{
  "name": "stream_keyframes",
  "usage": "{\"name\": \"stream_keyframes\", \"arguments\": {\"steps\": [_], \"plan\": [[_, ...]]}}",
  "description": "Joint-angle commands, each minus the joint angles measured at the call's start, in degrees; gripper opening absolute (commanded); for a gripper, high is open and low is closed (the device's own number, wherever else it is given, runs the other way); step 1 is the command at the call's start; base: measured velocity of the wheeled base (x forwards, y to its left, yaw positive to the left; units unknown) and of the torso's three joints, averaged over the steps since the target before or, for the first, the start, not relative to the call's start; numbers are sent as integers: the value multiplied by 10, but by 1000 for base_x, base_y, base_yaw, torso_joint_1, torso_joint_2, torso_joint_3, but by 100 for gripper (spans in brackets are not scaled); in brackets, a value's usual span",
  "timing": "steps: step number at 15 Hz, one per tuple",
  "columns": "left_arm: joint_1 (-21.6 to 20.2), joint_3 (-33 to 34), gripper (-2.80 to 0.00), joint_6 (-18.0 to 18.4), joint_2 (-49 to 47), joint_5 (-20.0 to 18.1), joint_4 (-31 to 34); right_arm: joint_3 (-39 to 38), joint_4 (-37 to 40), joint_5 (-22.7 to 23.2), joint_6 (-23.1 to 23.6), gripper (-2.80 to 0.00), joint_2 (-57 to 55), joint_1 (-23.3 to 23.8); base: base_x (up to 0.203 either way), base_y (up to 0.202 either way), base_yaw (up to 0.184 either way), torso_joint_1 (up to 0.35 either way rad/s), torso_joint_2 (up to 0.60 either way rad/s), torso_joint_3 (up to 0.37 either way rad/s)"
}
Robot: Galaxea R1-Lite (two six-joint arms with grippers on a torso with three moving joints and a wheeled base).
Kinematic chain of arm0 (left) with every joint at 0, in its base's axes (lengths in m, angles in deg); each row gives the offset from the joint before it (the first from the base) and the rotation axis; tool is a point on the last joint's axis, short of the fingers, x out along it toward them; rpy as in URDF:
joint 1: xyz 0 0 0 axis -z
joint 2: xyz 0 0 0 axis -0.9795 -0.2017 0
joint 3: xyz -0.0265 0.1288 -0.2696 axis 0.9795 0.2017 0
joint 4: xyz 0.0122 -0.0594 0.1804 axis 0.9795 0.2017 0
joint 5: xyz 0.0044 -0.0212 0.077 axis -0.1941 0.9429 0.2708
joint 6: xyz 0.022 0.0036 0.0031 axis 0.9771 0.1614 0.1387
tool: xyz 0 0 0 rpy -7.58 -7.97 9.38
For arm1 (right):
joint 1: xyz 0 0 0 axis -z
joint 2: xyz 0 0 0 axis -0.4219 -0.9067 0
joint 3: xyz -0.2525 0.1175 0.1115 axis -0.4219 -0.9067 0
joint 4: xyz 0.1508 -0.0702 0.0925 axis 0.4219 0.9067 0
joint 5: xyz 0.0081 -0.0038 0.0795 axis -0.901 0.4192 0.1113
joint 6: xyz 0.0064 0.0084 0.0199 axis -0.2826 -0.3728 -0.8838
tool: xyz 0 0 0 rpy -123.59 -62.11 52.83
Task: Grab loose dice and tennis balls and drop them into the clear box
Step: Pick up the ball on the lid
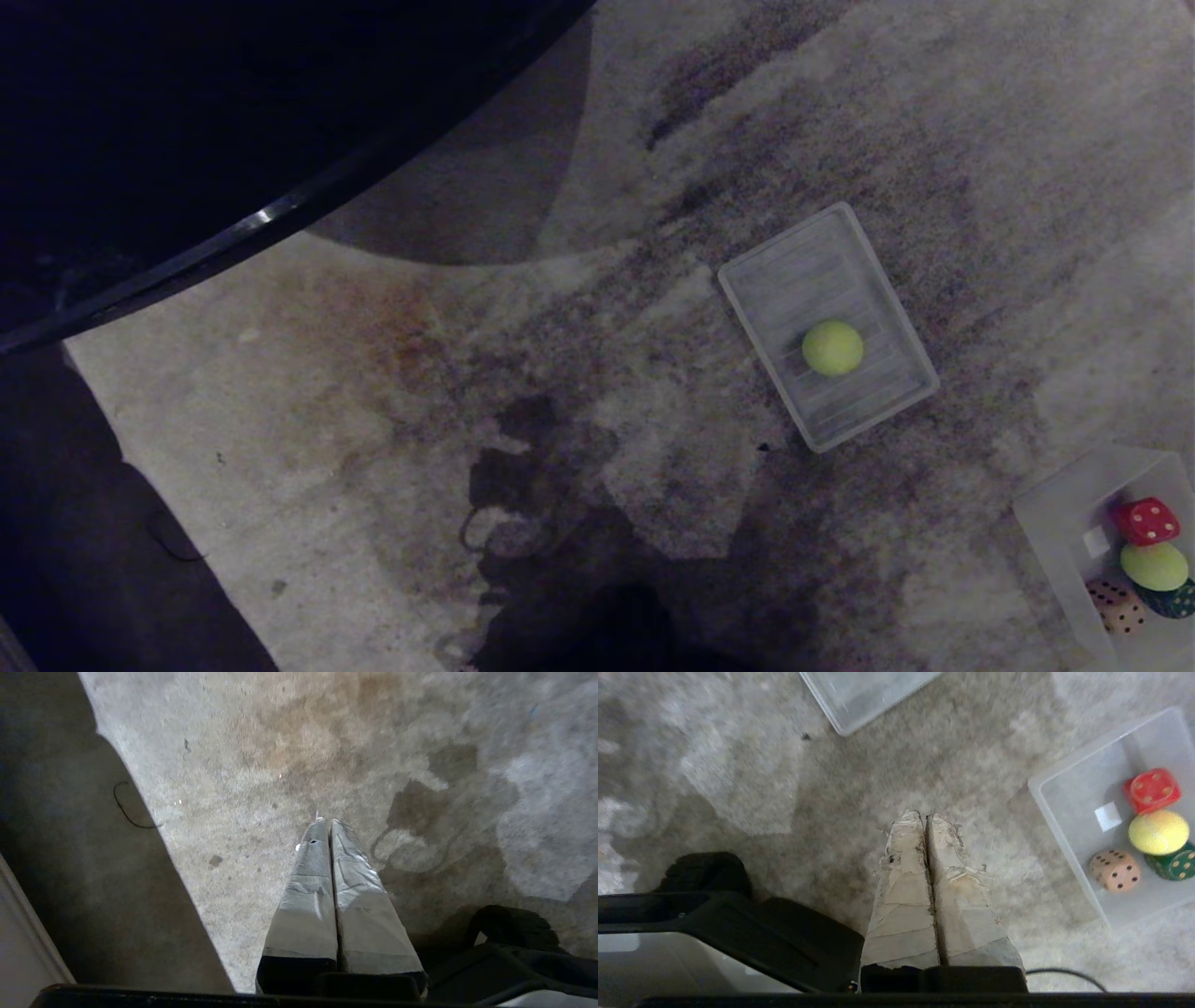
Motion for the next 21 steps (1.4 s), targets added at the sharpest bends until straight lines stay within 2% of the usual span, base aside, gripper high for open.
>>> {"name": "stream_keyframes", "arguments": {"steps": [1,6,13,15,18,21], "plan": [[0,1,-280,0,-1,0,0,0,0,0,1,-280,-1,0,0,0,0,2,2,-193],[0,1,-280,1,-1,0,1,-1,0,0,1,-280,-1,-1,0,0,0,3,3,-186],[0,1,-280,1,0,0,1,2,7,4,24,-280,-1,0,0,0,0,1,1,-15],[0,1,-280,1,-1,0,1,28,30,3,24,-280,-19,1,0,0,0,0,0,0],[0,1,-280,1,0,0,0,89,57,4,10,-280,-148,2,0,0,0,0,0,0],[0,1,-280,1,-1,0,1,142,5,6,-22,-280,-333,0,0,0,0,0,0,0]]}}
